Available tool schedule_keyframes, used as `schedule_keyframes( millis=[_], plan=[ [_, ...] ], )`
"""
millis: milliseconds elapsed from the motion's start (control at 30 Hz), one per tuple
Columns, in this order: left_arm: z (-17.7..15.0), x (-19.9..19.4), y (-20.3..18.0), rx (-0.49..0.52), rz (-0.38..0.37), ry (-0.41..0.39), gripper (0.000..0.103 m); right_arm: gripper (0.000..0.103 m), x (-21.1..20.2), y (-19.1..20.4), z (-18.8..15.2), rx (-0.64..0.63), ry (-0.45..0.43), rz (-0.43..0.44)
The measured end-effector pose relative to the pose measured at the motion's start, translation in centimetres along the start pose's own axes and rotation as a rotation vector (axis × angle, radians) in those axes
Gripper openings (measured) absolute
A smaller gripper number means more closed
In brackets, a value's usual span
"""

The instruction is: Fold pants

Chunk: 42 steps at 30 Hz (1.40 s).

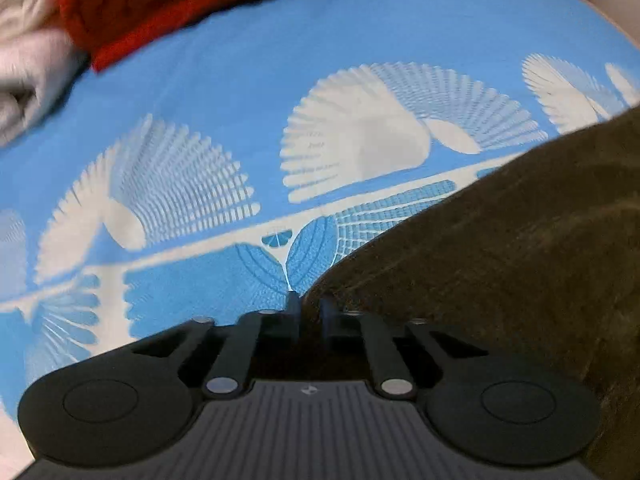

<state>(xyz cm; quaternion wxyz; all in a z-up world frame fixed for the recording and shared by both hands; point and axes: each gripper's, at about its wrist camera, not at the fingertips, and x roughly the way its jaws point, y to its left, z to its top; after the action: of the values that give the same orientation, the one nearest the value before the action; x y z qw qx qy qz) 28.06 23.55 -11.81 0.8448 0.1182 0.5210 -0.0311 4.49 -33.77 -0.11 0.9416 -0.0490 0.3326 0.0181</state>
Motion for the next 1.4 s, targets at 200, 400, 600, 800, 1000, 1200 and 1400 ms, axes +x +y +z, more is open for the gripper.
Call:
schedule_keyframes(
  millis=[200,400,600,800,1000,1200,1400],
  plan=[
    [-2.4,-7.6,-2.5,0.095,0.021,-0.095,0.002,0.052,0.1,0.3,0.0,-0.003,0.009,-0.025],
    [-10.2,-17.8,-6.2,0.032,-0.05,-0.199,0.0,0.052,-0.6,0.8,-0.7,-0.009,0.032,-0.048],
    [-21.3,-21.2,-9.1,-0.048,-0.15,-0.188,0.0,0.048,-2.7,1.2,-1.9,-0.005,0.046,-0.042],
    [-22.7,-20.6,-6.6,-0.232,-0.188,-0.183,0.004,0.048,-4.1,1.7,-2.8,0.01,0.067,-0.039],
    [-16.0,-20.1,-4.6,-0.19,-0.189,-0.267,0.015,0.048,-3.8,3.7,-2.1,-0.062,0.03,-0.034],
    [-8.5,-13.3,-2.4,-0.125,-0.124,-0.29,0.04,0.048,-2.4,5.0,-1.4,-0.166,0.01,-0.028],
    [-3.6,-4.0,-0.3,-0.112,-0.027,-0.18,0.05,0.048,-0.9,3.7,-1.1,-0.185,0.03,-0.003]
  ],
)
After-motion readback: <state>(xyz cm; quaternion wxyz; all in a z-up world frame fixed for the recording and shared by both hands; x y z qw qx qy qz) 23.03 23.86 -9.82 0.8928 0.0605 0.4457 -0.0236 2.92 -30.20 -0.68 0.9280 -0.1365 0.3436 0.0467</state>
